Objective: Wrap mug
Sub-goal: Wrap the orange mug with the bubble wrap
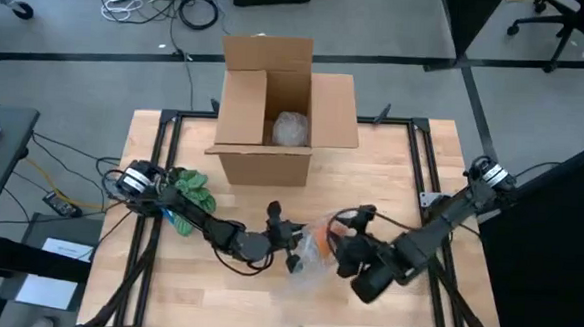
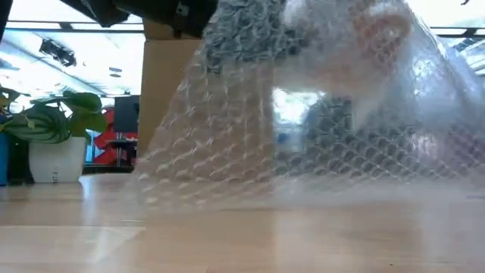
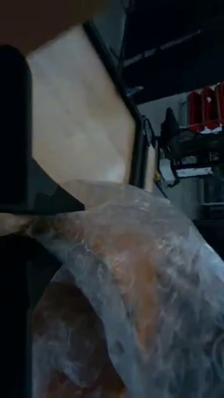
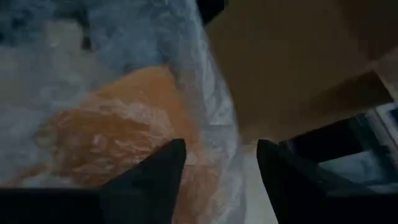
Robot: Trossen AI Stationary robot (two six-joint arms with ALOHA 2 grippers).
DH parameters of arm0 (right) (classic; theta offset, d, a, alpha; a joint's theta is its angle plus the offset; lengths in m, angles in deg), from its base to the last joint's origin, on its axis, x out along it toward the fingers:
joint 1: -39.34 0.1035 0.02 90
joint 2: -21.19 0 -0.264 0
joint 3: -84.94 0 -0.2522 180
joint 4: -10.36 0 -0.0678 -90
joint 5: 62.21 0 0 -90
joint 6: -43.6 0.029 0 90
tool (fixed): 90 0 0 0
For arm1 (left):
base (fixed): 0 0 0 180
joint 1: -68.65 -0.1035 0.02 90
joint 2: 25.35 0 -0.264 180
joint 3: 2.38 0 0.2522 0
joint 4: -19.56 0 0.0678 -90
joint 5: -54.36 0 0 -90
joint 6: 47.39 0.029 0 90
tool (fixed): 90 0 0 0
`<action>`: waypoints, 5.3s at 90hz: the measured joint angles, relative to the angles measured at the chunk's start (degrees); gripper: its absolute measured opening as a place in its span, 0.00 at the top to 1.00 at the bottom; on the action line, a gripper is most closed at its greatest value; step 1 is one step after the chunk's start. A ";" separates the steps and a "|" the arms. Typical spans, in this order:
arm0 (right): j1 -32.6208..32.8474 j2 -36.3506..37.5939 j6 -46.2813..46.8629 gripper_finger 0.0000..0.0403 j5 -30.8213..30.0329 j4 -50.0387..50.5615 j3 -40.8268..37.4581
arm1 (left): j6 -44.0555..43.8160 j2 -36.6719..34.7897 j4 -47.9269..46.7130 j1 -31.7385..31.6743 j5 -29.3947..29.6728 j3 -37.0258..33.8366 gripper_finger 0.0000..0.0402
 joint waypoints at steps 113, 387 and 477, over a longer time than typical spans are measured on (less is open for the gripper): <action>14.25 5.97 -16.23 0.55 -11.96 -35.32 -9.16 | -6.53 -6.62 -6.90 -0.28 3.23 0.23 0.99; 1.61 -8.89 13.71 0.98 0.48 -50.81 -23.67 | -33.06 -1.91 -8.95 5.85 25.36 0.15 0.99; -3.09 -16.03 5.95 1.00 16.13 -80.57 -23.67 | -35.15 -1.59 -66.85 -8.05 -22.82 22.20 0.99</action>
